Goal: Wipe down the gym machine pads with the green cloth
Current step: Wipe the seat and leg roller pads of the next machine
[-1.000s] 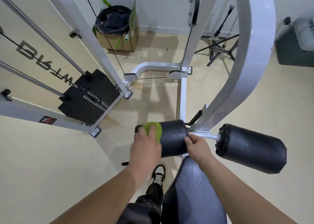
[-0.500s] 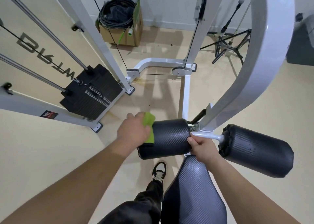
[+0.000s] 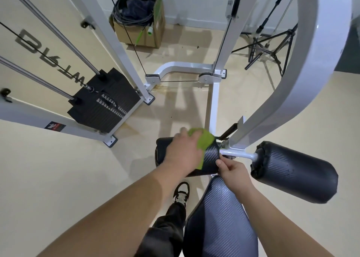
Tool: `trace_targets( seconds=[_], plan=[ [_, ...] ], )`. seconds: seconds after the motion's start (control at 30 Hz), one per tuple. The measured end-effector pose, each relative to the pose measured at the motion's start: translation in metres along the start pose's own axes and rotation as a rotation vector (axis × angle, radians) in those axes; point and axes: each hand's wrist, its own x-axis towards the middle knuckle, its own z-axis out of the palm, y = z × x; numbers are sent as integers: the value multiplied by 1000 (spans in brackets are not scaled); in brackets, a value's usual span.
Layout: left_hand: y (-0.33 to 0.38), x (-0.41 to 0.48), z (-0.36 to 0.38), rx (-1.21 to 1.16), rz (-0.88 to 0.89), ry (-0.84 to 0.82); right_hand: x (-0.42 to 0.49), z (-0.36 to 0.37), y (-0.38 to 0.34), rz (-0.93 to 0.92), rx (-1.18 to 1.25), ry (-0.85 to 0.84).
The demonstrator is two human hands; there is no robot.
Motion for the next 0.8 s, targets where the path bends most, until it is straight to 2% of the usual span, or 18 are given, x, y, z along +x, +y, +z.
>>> trace_targets(
  seconds=[0.13, 0.3, 0.47, 0.57, 0.7, 0.8],
  plan=[
    [-64, -38, -10, -27, -140, 109, -15, 0, -7, 23, -7, -7],
    [-52, -71, 8, -98, -165, 121, 9, -3, -25, 54, -21, -32],
    [-66, -22, -13, -93, -263, 216, 22, -3, -22, 29, -165, -25],
    [-34, 11, -15, -49, -350, 106, 23, 0, -21, 18, -190, -26],
    [47, 23, 9, -122, -94, -38, 24, -1, -18, -4, -243, -16],
    [59, 25, 12, -59, 77, -108, 24, -4, -12, 3, -211, -20]
  ],
)
